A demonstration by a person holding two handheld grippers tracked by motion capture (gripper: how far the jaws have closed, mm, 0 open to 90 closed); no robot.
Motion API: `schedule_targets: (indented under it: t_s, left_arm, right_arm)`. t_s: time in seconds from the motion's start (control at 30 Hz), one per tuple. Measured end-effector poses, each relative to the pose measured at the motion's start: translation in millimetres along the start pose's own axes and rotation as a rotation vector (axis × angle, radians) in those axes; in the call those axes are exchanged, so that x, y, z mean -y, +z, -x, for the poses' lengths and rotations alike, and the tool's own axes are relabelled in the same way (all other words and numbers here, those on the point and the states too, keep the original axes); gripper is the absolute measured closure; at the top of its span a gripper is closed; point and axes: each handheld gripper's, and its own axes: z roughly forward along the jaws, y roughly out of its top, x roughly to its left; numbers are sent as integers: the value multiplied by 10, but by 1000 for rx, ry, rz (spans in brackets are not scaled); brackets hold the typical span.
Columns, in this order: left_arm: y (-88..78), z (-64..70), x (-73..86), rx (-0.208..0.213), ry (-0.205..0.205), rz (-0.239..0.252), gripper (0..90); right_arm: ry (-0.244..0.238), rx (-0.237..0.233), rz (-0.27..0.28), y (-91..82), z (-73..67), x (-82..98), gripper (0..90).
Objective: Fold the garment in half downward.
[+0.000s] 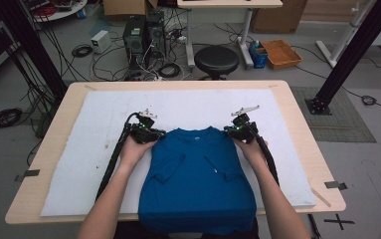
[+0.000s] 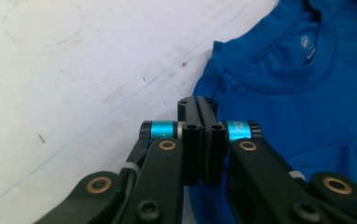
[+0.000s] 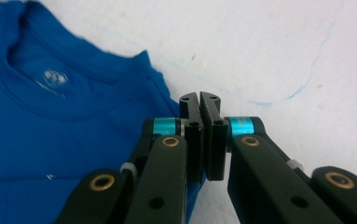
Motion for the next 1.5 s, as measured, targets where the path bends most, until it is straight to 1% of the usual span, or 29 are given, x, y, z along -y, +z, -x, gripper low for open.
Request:
schedule_targets:
  t_s: [0.07,0.1,0.2,0.23,0.3,0.37,0.43,0.47,0.5,0.57,0.6,0.73,0.8,0.93,1.0,1.07,1.13,1.2,1.23,1.3,1.33,1.37,1.4,1.43,1.47,1.5]
  left_arm:
    - [-41,-11,-12,11,-5,32,886]
    - [-60,-15,-18,15,-6,40,886]
    - [-125,-5,-30,22,7,56,887]
    - [-145,9,-34,26,11,66,887]
    - [-184,41,-46,23,32,83,887]
    - [-219,70,-54,27,44,100,886]
    - [-274,111,-51,39,51,122,886]
    - [-311,140,-48,44,59,128,886]
    - [-352,173,-47,51,74,131,886]
    - [-455,256,-19,57,106,168,886]
    - [-506,302,-3,68,116,177,886]
    - [-716,504,109,91,193,191,886]
    - [-827,607,189,112,225,210,886]
    - [-1005,781,369,134,291,224,886]
    - [-1068,885,510,156,321,220,886]
    - [-1094,972,645,167,359,197,886]
    - [-1103,1053,787,176,391,177,886]
    - [-1097,1121,906,188,402,156,885]
    - [-1091,1158,954,188,413,139,885]
    - [-1076,1228,1022,189,441,103,884]
    - [-1070,1259,1043,190,455,87,884]
    - [-1064,1287,1058,188,464,75,882]
    - [-1061,1307,1068,191,468,68,877]
    - [-1058,1323,1076,197,459,65,854]
    - [-1061,1336,1081,203,461,59,830]
    - [-1069,1350,1086,204,464,59,825]
  right_arm:
    - [10,-18,30,-52,7,-13,889]
    - [16,-25,43,-74,8,-18,889]
    - [36,-53,76,-147,17,-22,889]
    - [41,-61,96,-173,18,-20,889]
    - [52,-76,121,-231,15,-19,889]
    - [41,-74,131,-286,-3,-25,889]
    - [40,-94,162,-362,-27,-27,889]
    - [34,-99,175,-410,-48,-27,889]
    - [17,-101,186,-462,-72,-25,889]
    - [-9,-108,222,-578,-137,11,889]
    - [-22,-114,235,-635,-167,42,889]
    - [-70,-121,272,-840,-274,247,889]
    - [-83,-139,291,-945,-328,380,889]
    - [-125,-142,298,-1154,-469,653,889]
    - [-156,-133,290,-1247,-541,788,889]
    - [-172,-147,277,-1329,-606,914,889]
    - [-200,-157,258,-1397,-682,1024,889]
    - [-239,-159,234,-1441,-764,1120,889]
    - [-259,-158,216,-1454,-803,1164,888]
    - [-302,-150,181,-1471,-880,1243,888]
    - [-316,-146,165,-1471,-912,1277,888]
    - [-324,-154,151,-1471,-932,1305,887]
    - [-326,-163,141,-1473,-949,1333,878]
    - [-341,-152,138,-1473,-966,1357,856]
    - [-353,-140,132,-1477,-978,1374,839]
    - [-362,-142,130,-1488,-979,1383,818]
